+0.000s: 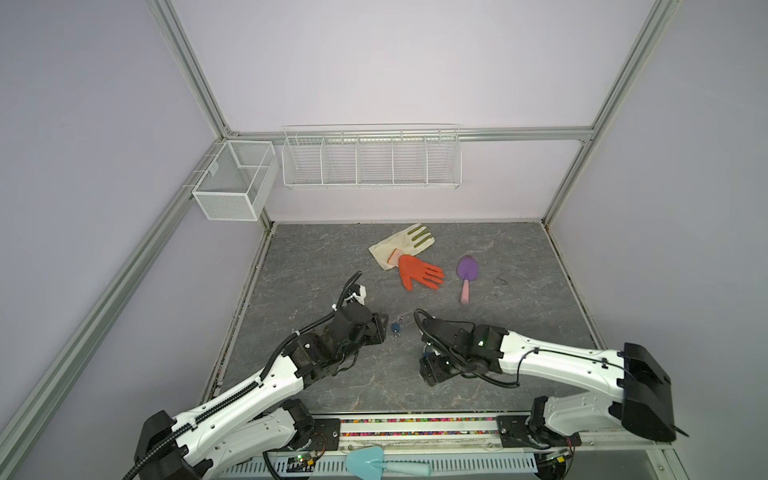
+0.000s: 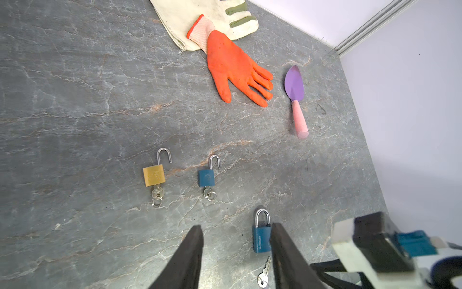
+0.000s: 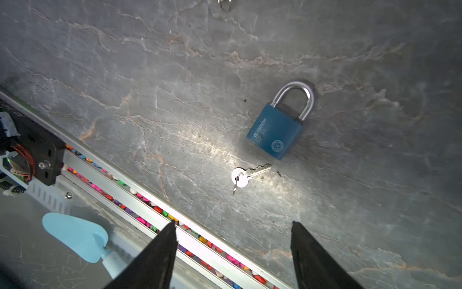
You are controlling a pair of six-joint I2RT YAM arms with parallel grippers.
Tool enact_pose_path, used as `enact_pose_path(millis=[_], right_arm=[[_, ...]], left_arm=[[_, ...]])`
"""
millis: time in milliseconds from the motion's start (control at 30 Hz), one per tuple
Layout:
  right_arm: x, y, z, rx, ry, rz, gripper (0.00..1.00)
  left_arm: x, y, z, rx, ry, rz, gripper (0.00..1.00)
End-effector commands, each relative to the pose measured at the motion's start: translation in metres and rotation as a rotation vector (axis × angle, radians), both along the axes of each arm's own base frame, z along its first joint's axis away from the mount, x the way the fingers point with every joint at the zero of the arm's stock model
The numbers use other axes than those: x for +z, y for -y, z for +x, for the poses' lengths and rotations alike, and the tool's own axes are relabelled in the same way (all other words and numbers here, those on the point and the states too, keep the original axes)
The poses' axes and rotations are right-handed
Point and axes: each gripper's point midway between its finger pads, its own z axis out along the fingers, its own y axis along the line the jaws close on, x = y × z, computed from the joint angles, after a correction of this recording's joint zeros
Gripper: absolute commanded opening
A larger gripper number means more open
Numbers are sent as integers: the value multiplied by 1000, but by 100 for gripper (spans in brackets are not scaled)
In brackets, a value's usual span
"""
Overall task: Unlock with the key
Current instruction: 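Move the right gripper over the second blue padlock while the left gripper withdraws, then grasp the silver key beside the second blue padlock with the right gripper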
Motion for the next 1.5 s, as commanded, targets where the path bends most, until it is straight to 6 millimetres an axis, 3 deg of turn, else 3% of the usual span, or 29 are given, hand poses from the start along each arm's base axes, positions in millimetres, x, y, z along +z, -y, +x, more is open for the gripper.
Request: enact_pose_path(millis=[0,100,367,500,1133,1467], right_arm=[[-18,-5,-8,-13,-35,-13,67],[-27,-11,-9,-5,-38,-18,66],[-50,-4,-10,-25,-46,-110,51],[-57,-6,-12,-25,-61,-119,38],[-64,-8,-6,-15,-19,-165,17],[-68,-8,-7,-6,-15,-173,14]], left_arm=[[3,-6,2,24,24,-11,45],[1,-9,1,37,22,-21,45],[3,-22,-1,94,37,-56,45],[4,-31,-1,130,46,-60,46],[2,-32,-1,140,43,-62,46],[3,-34,-1,146,48,-61,46]])
